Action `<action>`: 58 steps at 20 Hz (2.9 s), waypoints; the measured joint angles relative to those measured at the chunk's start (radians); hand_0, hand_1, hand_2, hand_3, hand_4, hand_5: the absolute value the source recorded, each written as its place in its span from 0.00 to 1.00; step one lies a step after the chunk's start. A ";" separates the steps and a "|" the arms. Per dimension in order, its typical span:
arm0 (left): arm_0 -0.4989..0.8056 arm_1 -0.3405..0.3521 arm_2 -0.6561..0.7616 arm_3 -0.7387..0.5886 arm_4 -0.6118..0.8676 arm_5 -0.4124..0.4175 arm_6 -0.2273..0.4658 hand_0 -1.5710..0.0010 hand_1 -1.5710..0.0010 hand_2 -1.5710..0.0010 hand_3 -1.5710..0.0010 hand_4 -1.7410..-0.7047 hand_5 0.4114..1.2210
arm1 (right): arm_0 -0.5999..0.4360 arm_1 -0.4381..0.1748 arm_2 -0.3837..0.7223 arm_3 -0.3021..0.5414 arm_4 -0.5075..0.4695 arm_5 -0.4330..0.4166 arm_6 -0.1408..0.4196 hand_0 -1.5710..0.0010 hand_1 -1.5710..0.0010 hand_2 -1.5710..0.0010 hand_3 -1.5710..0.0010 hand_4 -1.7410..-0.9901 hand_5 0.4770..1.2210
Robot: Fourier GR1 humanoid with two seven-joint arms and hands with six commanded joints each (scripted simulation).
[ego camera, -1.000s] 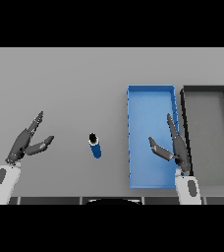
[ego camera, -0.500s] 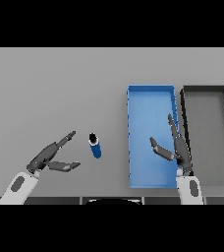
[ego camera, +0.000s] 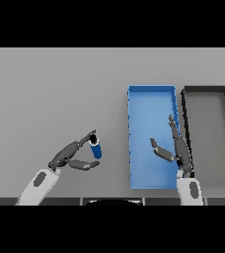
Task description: Pick up the blue pipe and place it into the blue bin.
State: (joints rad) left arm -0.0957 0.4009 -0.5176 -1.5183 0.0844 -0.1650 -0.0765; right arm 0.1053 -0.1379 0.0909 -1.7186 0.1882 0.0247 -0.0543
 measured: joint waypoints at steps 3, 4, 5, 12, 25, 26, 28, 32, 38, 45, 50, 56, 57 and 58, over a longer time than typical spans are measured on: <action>-0.034 -0.053 -0.018 0.064 -0.026 0.005 -0.020 1.00 1.00 1.00 1.00 0.62 0.05 | 0.022 -0.003 -0.002 -0.011 -0.011 0.009 -0.019 1.00 1.00 1.00 1.00 0.70 0.22; -0.040 -0.064 -0.028 0.085 -0.052 0.017 -0.012 1.00 1.00 1.00 1.00 0.64 0.03 | 0.019 -0.006 -0.008 -0.012 -0.015 0.008 -0.026 1.00 1.00 1.00 1.00 0.69 0.22; -0.048 -0.069 -0.033 0.104 -0.073 0.030 -0.004 1.00 1.00 1.00 1.00 0.66 0.02 | 0.024 -0.003 -0.006 -0.012 -0.020 0.012 -0.038 1.00 1.00 1.00 1.00 0.69 0.22; -0.080 -0.162 -0.037 0.162 -0.051 0.033 -0.040 1.00 0.97 0.90 0.92 0.54 0.17 | 0.012 -0.009 -0.009 0.005 -0.004 0.004 -0.040 1.00 1.00 1.00 1.00 0.70 0.24; -0.057 -0.245 -0.033 0.157 -0.044 0.051 -0.126 0.08 0.07 0.06 0.06 0.25 0.95 | 0.008 -0.005 -0.010 0.004 -0.030 0.023 -0.035 1.00 1.00 1.00 1.00 0.70 0.21; -0.067 -0.252 -0.026 0.140 -0.040 0.050 -0.126 0.07 0.06 0.05 0.05 0.25 0.96 | 0.002 -0.004 -0.010 0.017 -0.023 0.019 -0.026 1.00 1.00 1.00 1.00 0.70 0.20; -0.059 -0.255 -0.021 0.084 -0.041 0.056 -0.144 0.04 0.04 0.03 0.03 0.26 0.97 | 0.007 0.000 -0.012 0.022 -0.030 0.022 -0.040 1.00 1.00 1.00 1.00 0.68 0.21; -0.090 -0.275 -0.006 0.006 -0.030 0.040 -0.111 0.02 0.01 0.01 0.01 0.27 0.99 | 0.009 -0.005 -0.012 0.018 -0.013 0.011 -0.033 1.00 1.00 1.00 1.00 0.72 0.22; -0.139 -0.289 -0.004 -0.090 -0.027 -0.010 -0.017 0.00 0.00 0.00 0.00 0.26 1.00 | 0.010 -0.019 -0.009 0.013 0.009 0.007 -0.030 1.00 1.00 1.00 1.00 0.78 0.22; -0.122 -0.313 0.009 -0.091 -0.064 -0.040 0.014 0.00 0.00 0.00 0.00 0.27 1.00 | 0.164 0.042 0.020 -0.103 0.093 -0.096 -0.091 1.00 1.00 1.00 1.00 0.77 0.22; -0.121 -0.335 0.023 -0.093 -0.083 -0.057 0.021 0.00 0.00 0.00 0.00 0.26 1.00 | 0.321 0.132 0.081 -0.258 0.218 -0.206 -0.057 1.00 1.00 0.97 1.00 0.73 0.23; -0.108 -0.346 0.040 -0.104 -0.095 -0.098 0.010 0.00 0.00 0.00 0.00 0.26 1.00 | 0.257 0.021 0.092 -0.387 -0.112 0.089 0.104 1.00 0.99 0.92 1.00 0.68 0.15; -0.112 -0.362 0.036 -0.096 -0.105 -0.096 0.025 0.00 0.00 0.00 0.00 0.26 1.00 | 0.213 0.001 0.095 -0.394 -0.144 0.124 0.152 1.00 0.99 0.93 1.00 0.67 0.13; -0.102 -0.357 0.041 -0.100 -0.102 -0.106 0.026 0.00 0.00 0.00 0.00 0.26 1.00 | 0.178 -0.019 0.102 -0.412 -0.177 0.159 0.206 1.00 0.99 0.93 1.00 0.66 0.12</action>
State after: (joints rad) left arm -0.1980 0.0439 -0.4766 -1.6181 -0.0175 -0.2706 -0.0500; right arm 0.2833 -0.1565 0.1929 -2.1302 0.0108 0.1832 0.1517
